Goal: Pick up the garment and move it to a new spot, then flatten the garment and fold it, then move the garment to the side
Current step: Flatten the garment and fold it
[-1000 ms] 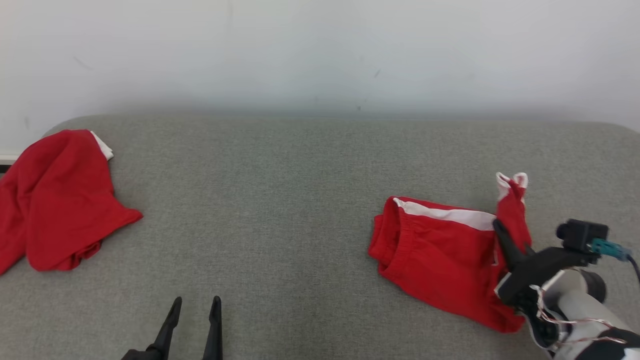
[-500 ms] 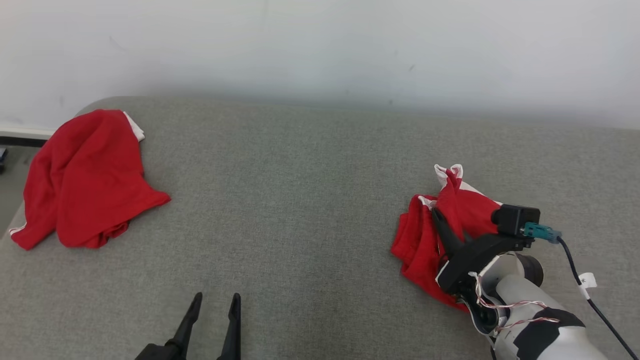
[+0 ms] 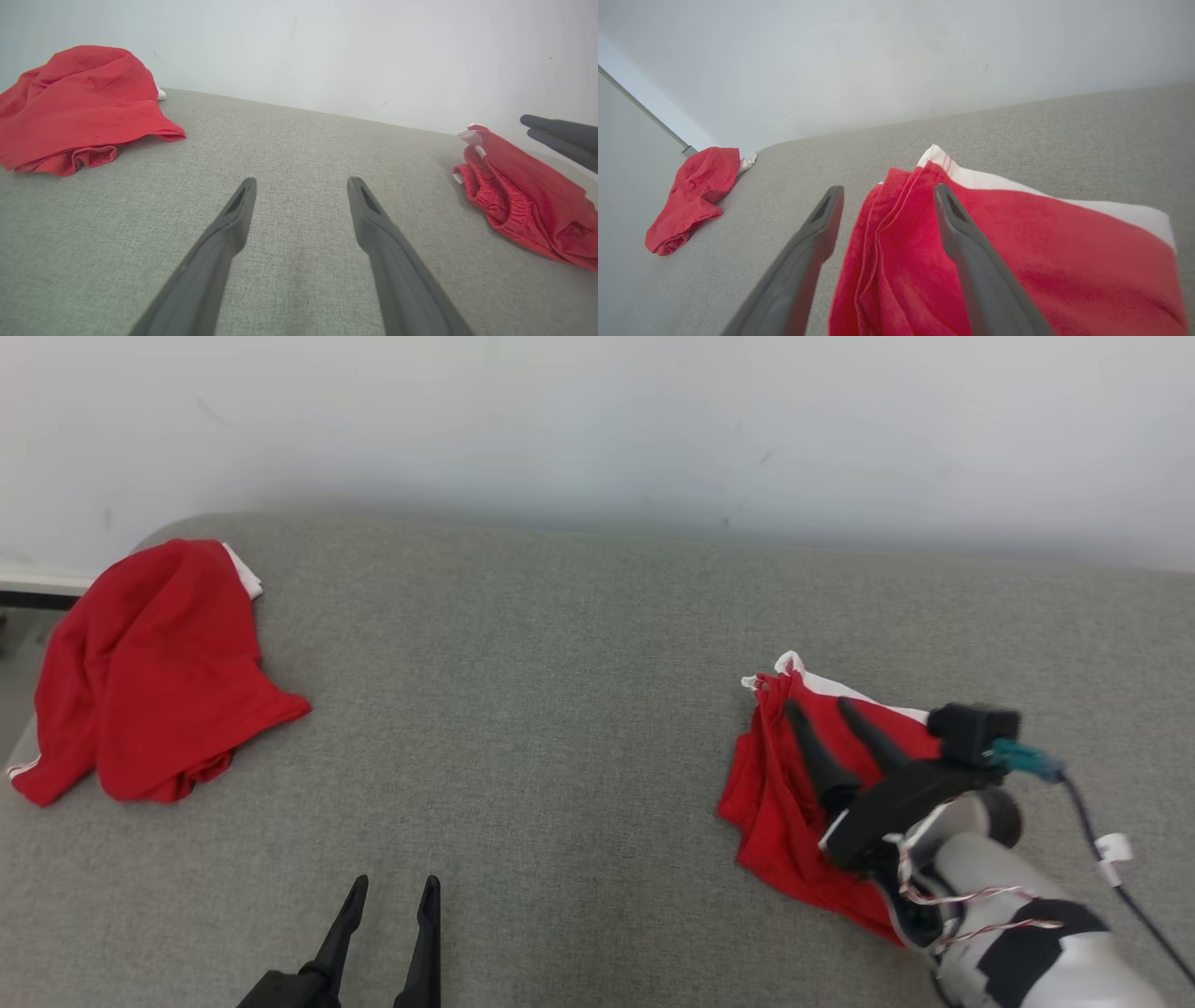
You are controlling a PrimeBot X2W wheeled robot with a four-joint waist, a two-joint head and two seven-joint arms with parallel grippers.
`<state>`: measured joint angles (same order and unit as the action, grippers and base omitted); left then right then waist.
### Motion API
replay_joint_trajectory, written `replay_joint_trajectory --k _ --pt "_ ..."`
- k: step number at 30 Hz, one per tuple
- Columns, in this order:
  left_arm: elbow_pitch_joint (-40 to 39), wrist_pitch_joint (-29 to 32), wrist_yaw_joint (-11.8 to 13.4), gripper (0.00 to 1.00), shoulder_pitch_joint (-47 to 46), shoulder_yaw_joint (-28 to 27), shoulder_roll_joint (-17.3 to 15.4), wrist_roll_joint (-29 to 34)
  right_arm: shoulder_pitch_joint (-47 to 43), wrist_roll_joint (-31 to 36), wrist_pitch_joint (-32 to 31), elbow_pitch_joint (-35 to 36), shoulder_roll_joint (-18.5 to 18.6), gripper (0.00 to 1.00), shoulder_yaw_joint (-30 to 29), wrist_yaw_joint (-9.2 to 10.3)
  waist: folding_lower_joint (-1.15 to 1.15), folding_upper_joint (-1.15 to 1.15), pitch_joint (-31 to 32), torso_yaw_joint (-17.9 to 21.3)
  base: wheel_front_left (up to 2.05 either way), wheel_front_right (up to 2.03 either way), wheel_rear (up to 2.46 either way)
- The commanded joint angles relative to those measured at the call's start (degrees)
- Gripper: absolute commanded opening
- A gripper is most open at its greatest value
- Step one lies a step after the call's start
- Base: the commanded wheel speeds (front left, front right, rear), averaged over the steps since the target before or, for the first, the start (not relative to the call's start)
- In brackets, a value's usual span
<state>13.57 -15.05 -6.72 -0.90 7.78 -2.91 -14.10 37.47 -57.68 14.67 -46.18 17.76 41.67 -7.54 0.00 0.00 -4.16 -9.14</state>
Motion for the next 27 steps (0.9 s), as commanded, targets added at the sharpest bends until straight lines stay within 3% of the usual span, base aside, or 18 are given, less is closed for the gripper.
replay_joint_trajectory --k 1,7,13,14,16,17,27 --pt "-0.1 -0.2 0.1 1.00 0.6 -0.2 0.0 0.2 -0.6 -0.2 0.4 0.9 0.9 1.00 -0.6 0.13 0.00 0.00 0.6 0.7 0.00 0.00 0.00" --pt "-0.7 -0.2 0.0 1.00 0.9 -1.2 0.0 0.5 -4.8 5.6 0.4 8.7 6.2 1.00 -12.5 0.13 0.00 0.00 0.7 1.7 0.00 0.00 0.00" --pt "-1.2 -0.2 0.0 1.00 1.4 -1.5 0.0 0.3 -13.5 14.9 0.5 13.2 6.4 1.00 -25.1 0.13 0.00 0.00 0.6 1.9 0.00 0.00 0.00" --pt "-1.3 -0.2 0.0 1.00 1.4 -1.5 0.0 0.3 -14.9 16.2 0.5 13.4 5.8 0.52 -26.2 0.13 0.00 0.00 0.5 1.8 0.00 0.00 0.00" --pt "-1.5 -0.2 0.1 1.00 1.5 -1.7 0.0 0.5 -17.2 17.7 0.5 13.6 4.2 0.06 -28.0 0.13 0.00 0.00 0.4 1.7 0.00 0.00 0.00" --pt "-1.7 -0.2 0.2 1.00 1.5 -1.8 0.0 0.8 -17.9 18.5 0.5 13.6 3.9 0.00 -28.7 0.13 0.00 0.00 0.3 1.7 0.00 0.00 0.00" --pt "-2.2 -0.2 0.2 1.00 0.7 -3.1 0.0 2.8 -19.0 22.9 0.5 10.4 -0.3 0.00 -28.4 0.13 0.00 0.00 -1.1 1.0 0.00 0.00 0.00"
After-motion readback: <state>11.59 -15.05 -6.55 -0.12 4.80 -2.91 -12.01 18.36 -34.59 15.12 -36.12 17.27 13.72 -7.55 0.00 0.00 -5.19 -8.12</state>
